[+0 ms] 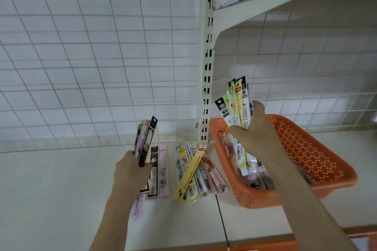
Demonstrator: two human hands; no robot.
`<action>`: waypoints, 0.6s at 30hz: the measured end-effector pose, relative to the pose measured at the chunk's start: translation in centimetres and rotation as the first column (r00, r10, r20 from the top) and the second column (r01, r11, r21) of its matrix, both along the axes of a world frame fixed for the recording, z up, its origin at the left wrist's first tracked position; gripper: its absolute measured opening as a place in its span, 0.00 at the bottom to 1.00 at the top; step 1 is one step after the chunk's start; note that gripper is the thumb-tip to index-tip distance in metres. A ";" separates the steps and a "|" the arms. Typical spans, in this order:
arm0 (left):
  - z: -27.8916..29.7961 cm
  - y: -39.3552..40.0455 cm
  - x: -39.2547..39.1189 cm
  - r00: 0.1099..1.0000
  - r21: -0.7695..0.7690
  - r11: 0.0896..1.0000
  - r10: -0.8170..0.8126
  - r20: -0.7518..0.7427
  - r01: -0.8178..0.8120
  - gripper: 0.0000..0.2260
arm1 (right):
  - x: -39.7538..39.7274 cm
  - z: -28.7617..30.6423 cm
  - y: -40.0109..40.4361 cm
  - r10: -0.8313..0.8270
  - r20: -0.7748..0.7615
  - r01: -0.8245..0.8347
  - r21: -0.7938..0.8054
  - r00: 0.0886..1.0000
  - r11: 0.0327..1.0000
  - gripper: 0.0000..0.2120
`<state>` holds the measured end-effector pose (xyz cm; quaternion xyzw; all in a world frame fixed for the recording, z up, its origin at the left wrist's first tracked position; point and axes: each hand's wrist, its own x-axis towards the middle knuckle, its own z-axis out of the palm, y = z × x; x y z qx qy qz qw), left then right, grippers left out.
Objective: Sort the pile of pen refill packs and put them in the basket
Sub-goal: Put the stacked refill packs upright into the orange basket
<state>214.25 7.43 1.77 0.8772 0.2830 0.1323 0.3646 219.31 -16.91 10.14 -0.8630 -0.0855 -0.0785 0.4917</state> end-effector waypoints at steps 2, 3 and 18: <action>1.5 -1.0 -0.5 0.995 -0.033 0.999 -0.023 0.094 0.026 0.06 | 0.2 0.4 -1.5 -0.020 0.003 0.020 -0.019 1.000 1.000 0.27; 2.3 -1.9 -0.8 0.991 -0.046 0.998 -0.044 0.127 0.050 0.06 | 0.3 0.5 -2.3 -0.034 0.003 0.034 -0.027 0.999 0.999 0.27; 8.4 -13.0 0.0 0.905 -0.111 0.943 -0.261 0.335 0.313 0.09 | 3.7 -2.6 -11.6 -0.085 -0.177 0.035 -0.270 0.981 0.962 0.31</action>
